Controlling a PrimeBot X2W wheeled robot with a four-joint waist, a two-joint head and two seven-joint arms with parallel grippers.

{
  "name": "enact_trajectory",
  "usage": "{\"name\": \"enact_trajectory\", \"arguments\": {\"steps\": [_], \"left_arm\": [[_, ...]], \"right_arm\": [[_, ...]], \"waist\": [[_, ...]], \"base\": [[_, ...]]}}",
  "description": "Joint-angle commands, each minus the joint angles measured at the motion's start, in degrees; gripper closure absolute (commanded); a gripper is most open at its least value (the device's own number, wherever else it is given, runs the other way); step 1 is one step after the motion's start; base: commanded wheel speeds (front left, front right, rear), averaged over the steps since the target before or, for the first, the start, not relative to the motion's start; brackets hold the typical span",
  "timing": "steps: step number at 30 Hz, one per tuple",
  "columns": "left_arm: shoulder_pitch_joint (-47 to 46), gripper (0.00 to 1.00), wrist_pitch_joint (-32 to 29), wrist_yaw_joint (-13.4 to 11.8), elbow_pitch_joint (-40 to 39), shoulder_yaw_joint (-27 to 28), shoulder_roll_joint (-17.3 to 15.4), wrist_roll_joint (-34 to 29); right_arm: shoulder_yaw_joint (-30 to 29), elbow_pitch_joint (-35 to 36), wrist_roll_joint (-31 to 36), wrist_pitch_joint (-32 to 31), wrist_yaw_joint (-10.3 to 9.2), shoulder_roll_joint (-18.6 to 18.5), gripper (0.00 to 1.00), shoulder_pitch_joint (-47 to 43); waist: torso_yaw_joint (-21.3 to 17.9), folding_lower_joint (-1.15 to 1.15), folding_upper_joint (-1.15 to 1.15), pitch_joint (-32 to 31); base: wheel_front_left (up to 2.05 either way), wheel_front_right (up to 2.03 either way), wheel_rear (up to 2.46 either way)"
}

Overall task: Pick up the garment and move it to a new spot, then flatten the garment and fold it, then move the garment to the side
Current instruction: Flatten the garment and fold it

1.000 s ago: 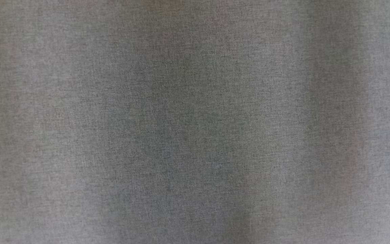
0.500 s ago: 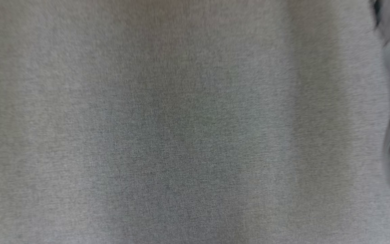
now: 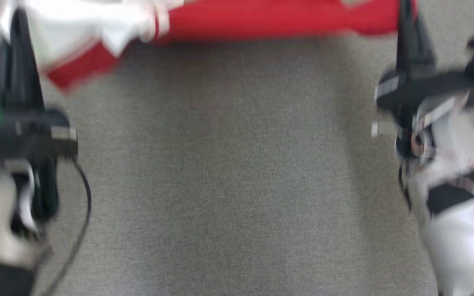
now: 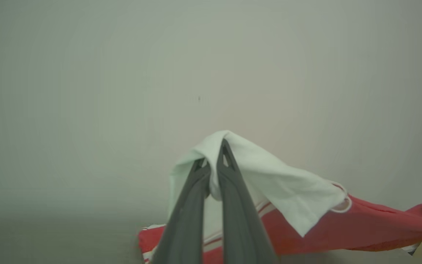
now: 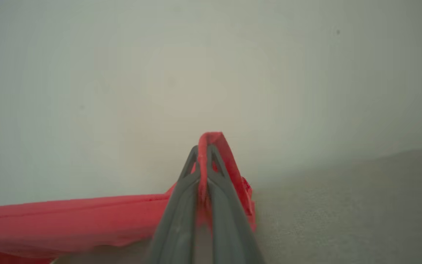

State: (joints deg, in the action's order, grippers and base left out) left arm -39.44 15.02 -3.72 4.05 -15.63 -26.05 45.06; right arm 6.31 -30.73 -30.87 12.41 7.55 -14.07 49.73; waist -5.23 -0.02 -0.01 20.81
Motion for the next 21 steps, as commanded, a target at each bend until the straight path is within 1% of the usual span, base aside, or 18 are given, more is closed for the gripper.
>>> {"name": "enact_trajectory", "arguments": {"steps": [1, 2, 3, 4, 8, 10, 12, 16, 21], "left_arm": [[4.9, 1.0, 0.2, -0.7, -2.6, 1.6, 1.0, 0.2], [8.3, 1.0, 0.2, -1.0, -3.8, 2.2, 1.4, 0.0], [11.6, 1.0, 0.2, -1.4, -5.0, 3.1, 2.6, 0.4], [11.6, 1.0, 0.2, -1.4, -5.0, 3.1, 2.6, 0.4], [22.5, 1.0, 0.2, -1.0, -6.1, 3.5, 4.4, -1.1], [26.8, 1.0, 0.2, -0.6, -6.0, 4.6, 6.4, -1.3], [31.3, 1.0, 0.2, -0.8, -6.0, 5.8, 8.3, -1.7], [38.3, 1.0, 0.2, 0.4, -4.9, 7.3, 11.6, -2.8], [44.9, 1.0, 0.2, 2.2, -2.0, 9.3, 15.1, -4.2]], "right_arm": [[-0.8, 2.5, -0.5, -0.8, -0.13, 0.1, 1.0, -4.9], [-1.6, 4.1, -0.7, -1.3, -0.13, 0.2, 1.0, -7.8], [-2.5, 5.8, -0.8, -1.7, -0.13, 0.4, 1.0, -11.0], [-2.5, 5.8, -0.8, -1.7, -0.13, 0.4, 1.0, -11.0], [-6.2, 10.8, -0.9, -3.8, -0.13, 1.9, 1.0, -21.9], [-8.0, 12.4, -0.5, -4.5, -0.13, 2.7, 1.0, -26.6], [-9.3, 13.6, 0.3, -5.2, -0.13, 3.3, 1.0, -30.7], [-12.0, 15.7, 0.6, -6.4, -0.13, 5.5, 1.0, -37.5], [-14.6, 17.0, 1.8, -7.7, -0.14, 6.7, 1.0, -44.6]], "waist": [[0.5, 0.02, 0.01, -2.9], [0.6, 0.02, 0.01, -3.3], [0.7, 0.02, 0.01, -3.8], [0.7, 0.02, 0.01, -3.8], [1.1, 0.02, 0.01, -5.5], [1.3, 0.02, 0.01, -6.5], [1.3, 0.02, 0.01, -7.5], [1.6, 0.02, 0.01, -9.5], [2.2, 0.02, 0.01, -11.5]], "base": [[0.0, 0.0, 0.0], [0.0, 0.0, 0.0], [0.0, 0.0, 0.0], [0.0, 0.0, 0.0], [0.0, 0.0, 0.0], [0.0, 0.0, 0.0], [0.0, 0.0, 0.0], [0.0, 0.0, 0.0], [0.0, 0.0, 0.0]]}}
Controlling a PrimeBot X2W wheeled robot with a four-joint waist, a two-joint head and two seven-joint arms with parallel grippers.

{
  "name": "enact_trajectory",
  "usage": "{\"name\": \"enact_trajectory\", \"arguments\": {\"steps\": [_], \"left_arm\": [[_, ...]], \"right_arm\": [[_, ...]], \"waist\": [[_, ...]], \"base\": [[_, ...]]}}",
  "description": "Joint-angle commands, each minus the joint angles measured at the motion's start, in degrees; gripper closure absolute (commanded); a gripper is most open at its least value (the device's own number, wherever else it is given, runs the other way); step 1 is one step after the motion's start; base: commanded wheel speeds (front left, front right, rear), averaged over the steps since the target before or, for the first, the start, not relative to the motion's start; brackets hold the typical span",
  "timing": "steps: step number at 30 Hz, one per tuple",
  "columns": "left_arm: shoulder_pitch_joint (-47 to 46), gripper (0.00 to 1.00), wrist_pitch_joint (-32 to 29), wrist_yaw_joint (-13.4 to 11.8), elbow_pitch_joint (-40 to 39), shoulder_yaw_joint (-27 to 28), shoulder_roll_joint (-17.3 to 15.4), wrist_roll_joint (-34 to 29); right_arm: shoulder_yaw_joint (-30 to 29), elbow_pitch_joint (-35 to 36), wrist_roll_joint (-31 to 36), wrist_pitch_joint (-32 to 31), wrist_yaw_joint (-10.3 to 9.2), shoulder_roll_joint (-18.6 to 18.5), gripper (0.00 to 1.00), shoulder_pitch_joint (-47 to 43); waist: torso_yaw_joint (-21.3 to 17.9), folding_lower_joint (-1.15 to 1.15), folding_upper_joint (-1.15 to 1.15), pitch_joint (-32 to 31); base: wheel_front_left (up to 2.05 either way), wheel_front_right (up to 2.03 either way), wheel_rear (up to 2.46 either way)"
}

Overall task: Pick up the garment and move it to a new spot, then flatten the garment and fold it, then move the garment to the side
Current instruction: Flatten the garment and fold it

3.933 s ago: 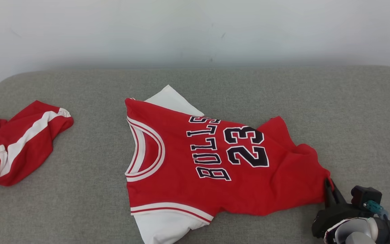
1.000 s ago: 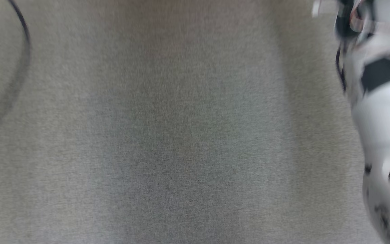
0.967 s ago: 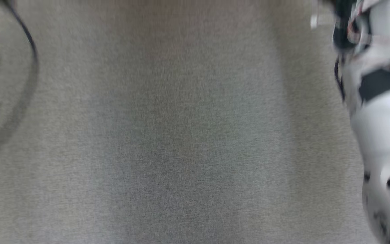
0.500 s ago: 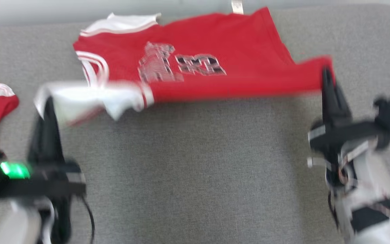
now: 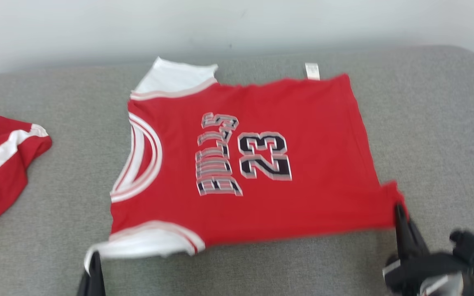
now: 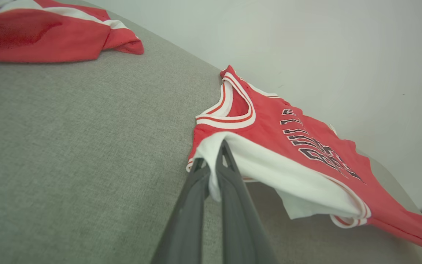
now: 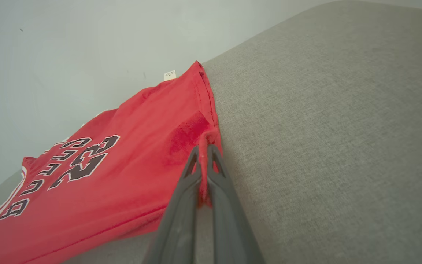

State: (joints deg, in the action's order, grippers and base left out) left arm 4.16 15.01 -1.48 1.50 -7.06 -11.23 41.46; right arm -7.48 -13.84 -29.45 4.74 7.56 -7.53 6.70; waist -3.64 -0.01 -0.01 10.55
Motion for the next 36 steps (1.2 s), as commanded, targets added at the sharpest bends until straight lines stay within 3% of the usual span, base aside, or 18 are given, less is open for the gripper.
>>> {"name": "enact_trajectory", "arguments": {"steps": [1, 8, 14, 22, 36], "left_arm": [[2.3, 1.0, 0.2, 0.3, 1.1, 0.9, 0.7, -1.1], [6.6, 1.0, 0.2, 3.1, 4.6, 1.2, 3.7, -2.9], [4.9, 1.0, 0.2, 4.9, 3.8, 1.6, 4.4, -5.2], [-2.5, 1.0, -2.1, 6.5, 3.0, -0.8, 1.0, -7.9], [-19.5, 1.0, -4.9, 8.1, 14.6, -4.2, -2.2, -9.2]], "right_arm": [[-1.1, 0.4, 0.7, -0.2, -0.15, 0.5, 1.0, -2.8], [-4.6, 2.2, 1.1, -1.4, -0.15, 2.5, 1.0, -11.4], [-4.3, 5.1, 0.8, -1.2, -0.15, 3.7, 1.0, -11.1], [-2.8, 7.9, 1.0, -3.6, -0.15, 4.2, 1.0, -6.6], [-2.4, -2.0, 3.7, -4.0, -0.15, 4.4, 1.0, 5.9]], "waist": [[0.7, 0.01, 0.01, -1.6], [1.9, 0.01, 0.01, -3.1], [1.5, 0.01, 0.01, -2.3], [0.3, 0.01, 0.01, -2.2], [-1.2, 0.01, 0.01, 0.2]], "base": [[0.0, 0.0, 0.0], [0.0, 0.0, 0.0], [0.0, 0.0, 0.0], [0.0, 0.0, 0.0], [0.0, 0.0, 0.0]]}}
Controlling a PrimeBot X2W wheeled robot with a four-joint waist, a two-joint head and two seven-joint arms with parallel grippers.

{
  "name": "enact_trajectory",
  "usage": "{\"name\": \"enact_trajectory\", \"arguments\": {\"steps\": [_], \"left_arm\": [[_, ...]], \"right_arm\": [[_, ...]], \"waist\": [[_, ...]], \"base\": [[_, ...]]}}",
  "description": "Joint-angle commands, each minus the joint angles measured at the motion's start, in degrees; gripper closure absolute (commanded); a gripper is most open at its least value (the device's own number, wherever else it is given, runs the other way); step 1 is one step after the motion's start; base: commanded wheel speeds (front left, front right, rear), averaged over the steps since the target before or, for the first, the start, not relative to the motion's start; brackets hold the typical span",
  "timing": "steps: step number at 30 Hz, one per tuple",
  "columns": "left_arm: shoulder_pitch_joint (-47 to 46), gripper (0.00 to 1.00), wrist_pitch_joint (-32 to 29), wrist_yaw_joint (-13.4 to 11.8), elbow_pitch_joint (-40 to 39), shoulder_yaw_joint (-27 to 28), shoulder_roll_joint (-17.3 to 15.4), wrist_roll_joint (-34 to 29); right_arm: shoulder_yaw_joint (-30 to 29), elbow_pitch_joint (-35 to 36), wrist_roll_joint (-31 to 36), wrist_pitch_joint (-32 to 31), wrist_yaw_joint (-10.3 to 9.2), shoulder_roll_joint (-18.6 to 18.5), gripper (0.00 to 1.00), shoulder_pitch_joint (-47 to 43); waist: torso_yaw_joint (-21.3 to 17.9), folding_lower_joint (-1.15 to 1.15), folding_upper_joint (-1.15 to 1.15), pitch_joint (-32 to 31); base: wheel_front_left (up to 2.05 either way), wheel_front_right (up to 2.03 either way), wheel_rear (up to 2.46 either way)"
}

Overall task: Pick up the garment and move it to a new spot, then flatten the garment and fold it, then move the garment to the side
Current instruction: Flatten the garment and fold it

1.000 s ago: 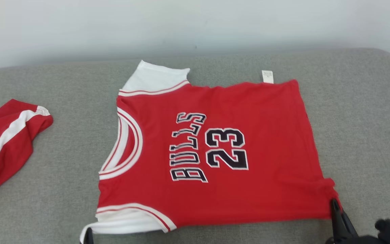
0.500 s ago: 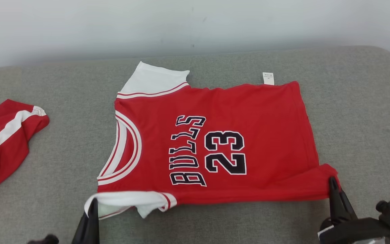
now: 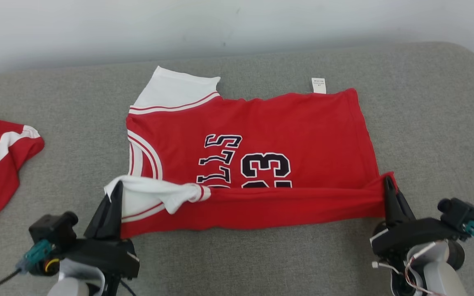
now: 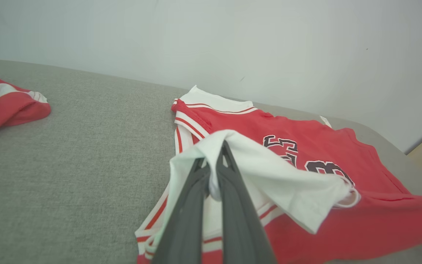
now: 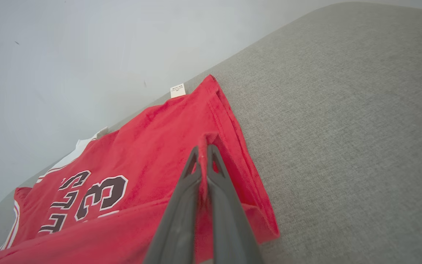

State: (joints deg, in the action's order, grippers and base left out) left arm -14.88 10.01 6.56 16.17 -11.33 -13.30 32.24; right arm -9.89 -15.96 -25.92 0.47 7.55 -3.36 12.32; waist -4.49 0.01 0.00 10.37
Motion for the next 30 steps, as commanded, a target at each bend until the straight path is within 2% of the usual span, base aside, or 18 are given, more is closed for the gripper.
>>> {"name": "enact_trajectory", "arguments": {"steps": [1, 7, 8, 9, 10, 15, 20, 25, 30], "left_arm": [[-1.7, 1.0, 0.2, 0.2, 1.1, -0.2, 0.0, 0.1], [-7.5, 1.0, 1.0, 0.5, 8.6, -2.3, -0.7, -1.0], [-8.1, 1.0, 1.3, 0.6, 9.7, -2.6, -1.0, -1.5], [-8.8, 0.51, 1.9, 0.6, 10.6, -2.9, -1.2, -1.9], [-9.2, 0.0, 2.4, 0.6, 11.4, -3.0, -1.2, -2.1], [-8.6, 0.0, 4.6, 0.8, 13.6, -2.5, -0.5, -2.4], [-4.7, 0.0, 5.2, 0.8, 11.5, 0.5, 0.3, -1.9], [1.7, 0.0, 5.2, 0.3, 7.6, 3.7, 1.1, -3.6], [5.3, 0.0, 5.2, 0.3, 7.5, 4.0, 1.7, -5.5]], "right_arm": [[0.0, -0.9, 0.4, 0.5, -0.13, 0.3, 1.0, 1.2], [0.1, -7.0, 2.3, 2.6, -0.13, 0.3, 1.0, 6.6], [0.3, -7.6, 2.7, 3.5, -0.13, 0.3, 0.65, 7.2], [0.5, -8.4, 2.9, 4.1, -0.13, 0.3, 0.0, 7.6], [0.7, -9.0, 3.2, 4.9, -0.13, 0.3, 0.0, 7.8], [1.7, -10.6, 4.1, 7.8, -0.13, -1.5, 0.0, 7.2], [2.7, -10.1, 4.8, 9.6, -0.13, -3.4, 0.0, 4.2], [3.3, -9.3, 5.9, 9.1, -0.14, -4.8, 0.0, 0.5], [2.8, -10.3, 6.8, 8.5, -0.14, -5.6, 0.0, -0.3]], "waist": [[-0.4, -0.01, 0.0, 0.7], [-1.1, -0.01, 0.0, 2.1], [-1.2, -0.01, 0.0, 2.2], [-1.2, -0.01, 0.0, 2.2], [-1.3, -0.01, 0.0, 2.2], [-1.0, -0.01, 0.0, 1.2], [-0.4, -0.01, 0.0, -0.4], [0.1, -0.01, 0.0, -1.3], [0.6, -0.01, 0.0, -1.1]], "base": [[0.0, 0.0, 0.0], [0.0, 0.0, 0.0], [0.0, 0.0, 0.0], [0.0, 0.0, 0.0], [0.0, 0.0, 0.0], [0.0, 0.0, 0.0], [0.0, 0.0, 0.0], [0.0, 0.0, 0.0], [0.0, 0.0, 0.0]]}}
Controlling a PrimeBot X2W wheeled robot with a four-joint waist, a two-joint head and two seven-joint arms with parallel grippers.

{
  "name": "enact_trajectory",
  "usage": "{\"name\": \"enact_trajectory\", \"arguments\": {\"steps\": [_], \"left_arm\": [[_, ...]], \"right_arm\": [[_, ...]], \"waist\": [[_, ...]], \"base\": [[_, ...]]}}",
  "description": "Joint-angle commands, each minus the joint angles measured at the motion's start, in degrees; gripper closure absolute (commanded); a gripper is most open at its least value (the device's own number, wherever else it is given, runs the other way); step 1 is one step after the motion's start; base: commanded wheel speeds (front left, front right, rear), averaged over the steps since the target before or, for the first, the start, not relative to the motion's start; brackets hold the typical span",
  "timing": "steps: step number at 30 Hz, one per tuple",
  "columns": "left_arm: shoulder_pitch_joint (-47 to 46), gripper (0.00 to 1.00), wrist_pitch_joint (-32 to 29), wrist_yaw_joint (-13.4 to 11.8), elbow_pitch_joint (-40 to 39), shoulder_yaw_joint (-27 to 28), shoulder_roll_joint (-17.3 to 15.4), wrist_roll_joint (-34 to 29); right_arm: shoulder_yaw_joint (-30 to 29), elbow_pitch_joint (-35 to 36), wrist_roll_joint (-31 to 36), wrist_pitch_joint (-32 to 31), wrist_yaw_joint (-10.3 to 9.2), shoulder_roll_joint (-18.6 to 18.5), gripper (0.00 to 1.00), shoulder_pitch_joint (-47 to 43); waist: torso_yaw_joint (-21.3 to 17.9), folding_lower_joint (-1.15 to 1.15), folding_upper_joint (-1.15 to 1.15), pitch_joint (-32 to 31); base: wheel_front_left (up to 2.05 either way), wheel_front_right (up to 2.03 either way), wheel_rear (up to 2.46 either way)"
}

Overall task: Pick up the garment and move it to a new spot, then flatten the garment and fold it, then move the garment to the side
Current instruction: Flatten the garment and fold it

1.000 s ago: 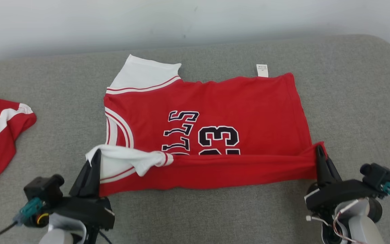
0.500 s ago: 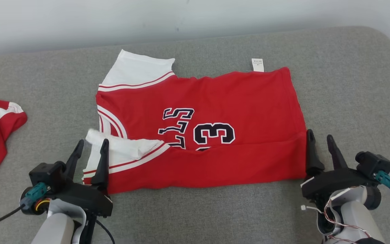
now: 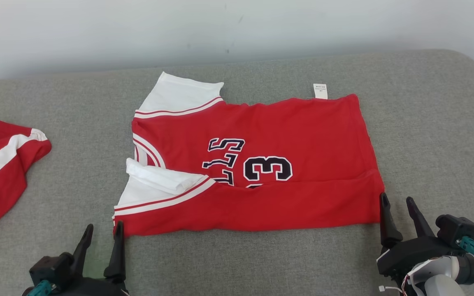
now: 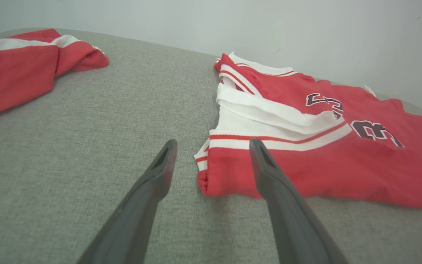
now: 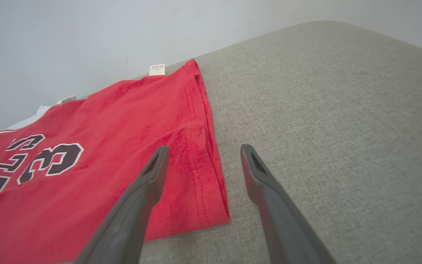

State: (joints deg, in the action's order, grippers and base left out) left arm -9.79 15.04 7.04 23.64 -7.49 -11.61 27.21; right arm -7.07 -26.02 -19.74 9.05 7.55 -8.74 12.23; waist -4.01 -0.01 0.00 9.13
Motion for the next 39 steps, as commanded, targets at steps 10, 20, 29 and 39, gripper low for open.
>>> {"name": "enact_trajectory", "arguments": {"steps": [10, 20, 29, 39], "left_arm": [[-2.1, 0.0, 0.2, 0.3, 4.7, -0.6, 1.0, -1.8], [-6.4, 1.0, 0.2, 0.4, 11.6, -2.7, 1.2, -0.9], [-3.8, 1.0, 0.2, 0.4, 10.4, -0.5, 1.1, 0.0], [6.4, 1.0, 0.2, 0.4, 4.2, 4.1, 4.1, -0.7]], "right_arm": [[1.0, -5.7, 2.4, -0.6, -0.14, -0.1, 0.0, 3.0], [3.5, -12.0, 2.3, 0.1, -0.14, 1.2, 1.0, 6.4], [5.0, -13.4, -0.4, 2.8, -0.14, 0.7, 1.0, 6.8], [7.7, -10.0, -3.7, 2.2, -0.14, -0.6, 1.0, 1.8]], "waist": [[0.1, 0.01, 0.0, 1.3], [-1.3, 0.01, 0.0, 2.9], [-1.0, 0.01, 0.0, 0.4], [-0.1, 0.01, 0.0, -3.8]], "base": [[0.0, 0.0, 0.0], [0.0, 0.0, 0.0], [0.0, 0.0, 0.0], [0.0, 0.0, 0.0]]}}
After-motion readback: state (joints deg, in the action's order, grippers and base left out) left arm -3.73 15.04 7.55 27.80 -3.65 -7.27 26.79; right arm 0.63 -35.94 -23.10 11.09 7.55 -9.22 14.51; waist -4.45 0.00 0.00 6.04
